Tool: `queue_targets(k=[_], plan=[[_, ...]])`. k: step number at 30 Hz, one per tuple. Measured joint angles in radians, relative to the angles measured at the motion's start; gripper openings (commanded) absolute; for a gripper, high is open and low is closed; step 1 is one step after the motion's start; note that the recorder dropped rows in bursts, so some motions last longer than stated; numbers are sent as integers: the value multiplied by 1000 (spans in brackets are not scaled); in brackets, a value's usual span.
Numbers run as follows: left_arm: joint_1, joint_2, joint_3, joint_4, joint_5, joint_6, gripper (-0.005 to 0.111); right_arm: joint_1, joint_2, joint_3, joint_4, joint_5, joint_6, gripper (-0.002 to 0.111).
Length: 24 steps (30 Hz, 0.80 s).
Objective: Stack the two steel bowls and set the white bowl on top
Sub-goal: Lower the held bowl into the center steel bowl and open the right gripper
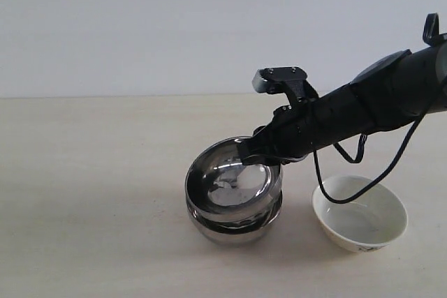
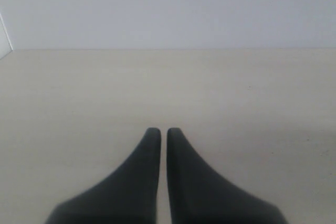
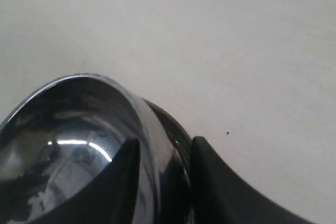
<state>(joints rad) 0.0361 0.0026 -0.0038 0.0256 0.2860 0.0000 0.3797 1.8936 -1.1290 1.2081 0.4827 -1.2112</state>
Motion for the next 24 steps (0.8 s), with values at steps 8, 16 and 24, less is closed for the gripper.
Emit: queue_targets(k=[8,16,24], plan=[[0,0,0,0,0,0,4,0,0,0,0,4,-13,0],[0,0,0,0,0,0,4,0,29,0,0,2,-24,0],[0,0,0,0,0,0,4,0,30,0,2,-9,-34,0]])
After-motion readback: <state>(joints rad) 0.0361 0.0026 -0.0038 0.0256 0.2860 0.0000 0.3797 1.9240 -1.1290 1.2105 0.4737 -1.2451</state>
